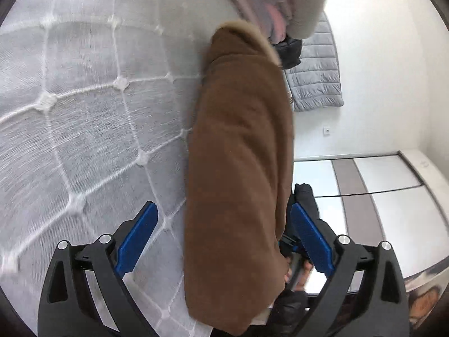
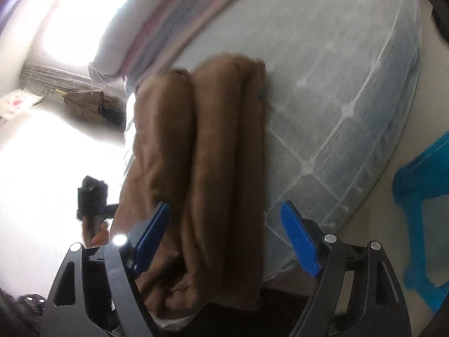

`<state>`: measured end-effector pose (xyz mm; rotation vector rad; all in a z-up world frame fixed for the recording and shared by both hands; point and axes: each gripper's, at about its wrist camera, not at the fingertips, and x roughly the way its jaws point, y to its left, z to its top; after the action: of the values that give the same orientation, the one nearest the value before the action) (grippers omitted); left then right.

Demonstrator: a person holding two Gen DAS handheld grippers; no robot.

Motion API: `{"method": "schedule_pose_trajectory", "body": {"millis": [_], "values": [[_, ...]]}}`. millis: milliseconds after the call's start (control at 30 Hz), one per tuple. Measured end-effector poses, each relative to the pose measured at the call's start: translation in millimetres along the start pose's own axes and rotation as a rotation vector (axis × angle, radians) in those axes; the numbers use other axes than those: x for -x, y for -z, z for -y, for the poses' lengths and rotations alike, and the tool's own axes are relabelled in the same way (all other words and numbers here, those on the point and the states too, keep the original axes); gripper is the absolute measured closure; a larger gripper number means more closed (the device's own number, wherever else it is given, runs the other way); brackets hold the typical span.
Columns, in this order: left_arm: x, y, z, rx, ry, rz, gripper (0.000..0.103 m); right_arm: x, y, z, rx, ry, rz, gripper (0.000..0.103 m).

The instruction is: Fold large clothes

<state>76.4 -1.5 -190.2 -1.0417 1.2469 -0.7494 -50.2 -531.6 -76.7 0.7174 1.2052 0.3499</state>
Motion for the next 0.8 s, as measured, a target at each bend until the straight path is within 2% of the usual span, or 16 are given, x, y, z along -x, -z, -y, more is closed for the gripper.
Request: {"method": "schedule_pose_trajectory", "body": {"millis": [67, 167, 267, 333, 500, 567, 633, 667, 700, 733, 767, 800], "values": [[-16.2, -7.0, -11.2, 0.042, 0.003, -0.043, 0.009, -12.2, -6.3, 7.0, -0.028, -0.052, -0.055, 0.024], [-37.8, -7.9, -6.3, 0.008, 0.011, -0.101, 0.007, -33.1, -8.2, 18.3, -0.07, -0.172, -0.13, 0.024], [-57.9, -6.6, 2.6, -0.002, 0.072, -0.179, 0.007, -45.3, -2.2, 23.5, -0.089, -0.267, -0.197, 0.021], [-67.4, -3.7, 12.5, -0.035, 0.06, -0.206, 0.007, -52.9, -2.0, 20.1, -0.084, -0.329, -0.21, 0.012], [-101.3, 0.0, 15.5, -0.094, -0.063, -0.305, 0.007, -84.7, -15.6, 15.1, -0.058, -0.305, -0.266, 0.007], [-105.2, 2.0, 20.4, -0.114, -0.074, -0.312, 0.007, -89.2, -20.1, 15.8, -0.055, -0.306, -0.271, 0.006], [-107.5, 3.0, 25.0, -0.143, -0.09, -0.282, 0.01, -89.6, -22.1, 13.8, -0.035, -0.278, -0.245, 0.007], [-108.7, 5.1, 29.2, -0.171, -0.121, -0.256, 0.015, -88.9, -19.8, 9.0, -0.022, -0.249, -0.227, 0.01], [-109.9, 8.4, 34.0, -0.205, -0.164, -0.24, 0.022, -81.1, -14.5, 2.8, -0.009, -0.227, -0.214, 0.021], [-109.5, 11.0, 36.8, -0.222, -0.181, -0.23, 0.028, -77.3, -12.2, -1.0, -0.001, -0.199, -0.201, 0.044], [-108.0, 14.8, 41.7, -0.25, -0.198, -0.222, 0.031, -71.9, -10.9, -2.4, -0.008, -0.177, -0.181, 0.049], [-108.2, 16.6, 44.4, -0.262, -0.208, -0.221, 0.036, -67.8, -10.9, -1.8, -0.02, -0.174, -0.166, 0.063]]}}
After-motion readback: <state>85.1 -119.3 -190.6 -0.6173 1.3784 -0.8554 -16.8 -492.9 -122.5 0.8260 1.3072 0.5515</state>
